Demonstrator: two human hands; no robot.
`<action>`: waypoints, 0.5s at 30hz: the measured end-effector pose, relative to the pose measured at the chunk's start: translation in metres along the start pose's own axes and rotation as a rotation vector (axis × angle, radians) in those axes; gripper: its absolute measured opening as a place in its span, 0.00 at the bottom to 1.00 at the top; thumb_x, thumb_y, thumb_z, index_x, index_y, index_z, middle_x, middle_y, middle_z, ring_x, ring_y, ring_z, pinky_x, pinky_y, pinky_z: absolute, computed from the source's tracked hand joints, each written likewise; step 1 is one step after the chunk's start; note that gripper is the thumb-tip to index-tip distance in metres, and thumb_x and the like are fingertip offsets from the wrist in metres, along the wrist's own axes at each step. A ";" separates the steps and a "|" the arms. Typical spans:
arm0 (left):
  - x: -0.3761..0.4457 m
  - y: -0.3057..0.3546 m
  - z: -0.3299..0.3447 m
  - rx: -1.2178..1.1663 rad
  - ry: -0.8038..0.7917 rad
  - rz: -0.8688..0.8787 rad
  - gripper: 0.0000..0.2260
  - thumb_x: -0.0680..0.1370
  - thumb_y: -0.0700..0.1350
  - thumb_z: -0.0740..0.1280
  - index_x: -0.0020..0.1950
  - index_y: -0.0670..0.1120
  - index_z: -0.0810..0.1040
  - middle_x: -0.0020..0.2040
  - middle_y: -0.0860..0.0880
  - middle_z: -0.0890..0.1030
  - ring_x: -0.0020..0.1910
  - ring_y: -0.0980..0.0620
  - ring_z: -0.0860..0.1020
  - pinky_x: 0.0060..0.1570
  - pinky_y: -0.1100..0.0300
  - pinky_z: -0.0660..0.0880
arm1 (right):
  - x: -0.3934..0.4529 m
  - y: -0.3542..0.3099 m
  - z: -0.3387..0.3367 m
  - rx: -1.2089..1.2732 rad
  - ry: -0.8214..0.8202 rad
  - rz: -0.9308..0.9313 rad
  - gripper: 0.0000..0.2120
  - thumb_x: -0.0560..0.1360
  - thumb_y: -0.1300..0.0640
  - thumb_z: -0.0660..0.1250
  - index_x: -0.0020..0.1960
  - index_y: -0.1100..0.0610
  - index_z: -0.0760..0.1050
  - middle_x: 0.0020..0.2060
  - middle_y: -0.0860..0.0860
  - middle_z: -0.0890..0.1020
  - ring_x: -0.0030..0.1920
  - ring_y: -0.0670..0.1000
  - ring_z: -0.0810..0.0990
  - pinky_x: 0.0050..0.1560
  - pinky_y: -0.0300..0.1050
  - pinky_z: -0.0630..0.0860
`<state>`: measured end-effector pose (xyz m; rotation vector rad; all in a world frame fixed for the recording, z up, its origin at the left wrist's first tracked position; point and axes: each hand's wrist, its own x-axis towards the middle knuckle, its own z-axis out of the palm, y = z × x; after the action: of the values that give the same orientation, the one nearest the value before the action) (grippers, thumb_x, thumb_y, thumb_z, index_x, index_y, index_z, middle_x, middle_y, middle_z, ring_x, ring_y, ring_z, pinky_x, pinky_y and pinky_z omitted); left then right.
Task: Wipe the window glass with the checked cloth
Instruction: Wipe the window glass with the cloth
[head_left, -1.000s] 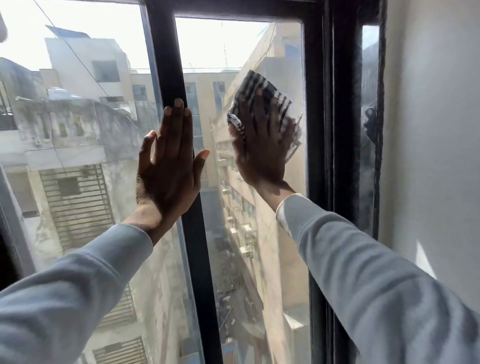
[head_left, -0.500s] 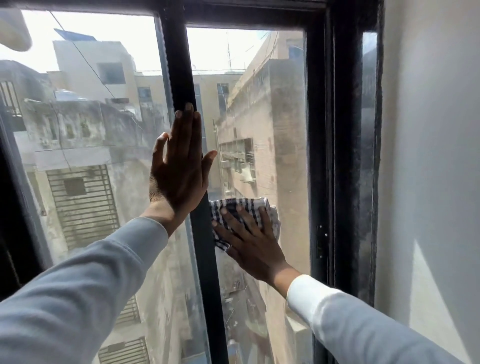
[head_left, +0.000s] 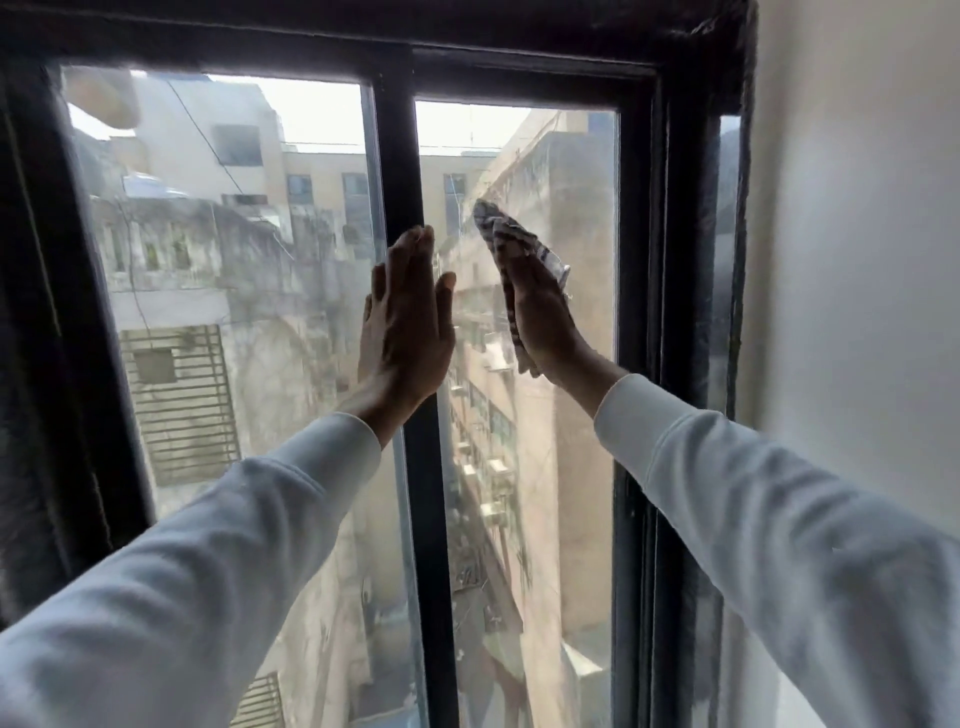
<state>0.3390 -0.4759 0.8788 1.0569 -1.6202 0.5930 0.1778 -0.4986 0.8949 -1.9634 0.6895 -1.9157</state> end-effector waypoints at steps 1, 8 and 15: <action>0.004 0.006 -0.004 -0.095 -0.010 -0.032 0.27 0.92 0.48 0.57 0.91 0.43 0.58 0.90 0.42 0.62 0.89 0.44 0.61 0.87 0.52 0.55 | -0.004 -0.014 -0.001 0.143 -0.023 0.097 0.20 0.93 0.54 0.51 0.79 0.57 0.74 0.73 0.45 0.79 0.66 0.29 0.80 0.71 0.28 0.74; 0.004 0.046 -0.039 -0.914 -0.271 -0.473 0.33 0.91 0.57 0.59 0.92 0.46 0.52 0.86 0.44 0.71 0.73 0.56 0.78 0.76 0.56 0.66 | -0.036 -0.070 -0.022 0.733 -0.163 0.462 0.35 0.90 0.37 0.49 0.80 0.64 0.72 0.66 0.65 0.80 0.63 0.65 0.80 0.68 0.61 0.79; -0.063 0.059 -0.077 -1.125 -0.493 -0.631 0.21 0.88 0.56 0.68 0.68 0.41 0.87 0.61 0.44 0.92 0.62 0.42 0.90 0.65 0.38 0.85 | -0.104 -0.085 -0.043 0.841 -0.147 0.669 0.35 0.89 0.36 0.50 0.77 0.62 0.78 0.70 0.65 0.83 0.73 0.66 0.82 0.74 0.65 0.78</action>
<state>0.3288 -0.3640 0.8518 0.7560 -1.5195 -0.9810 0.1469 -0.3664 0.8552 -1.1308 0.3332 -1.3055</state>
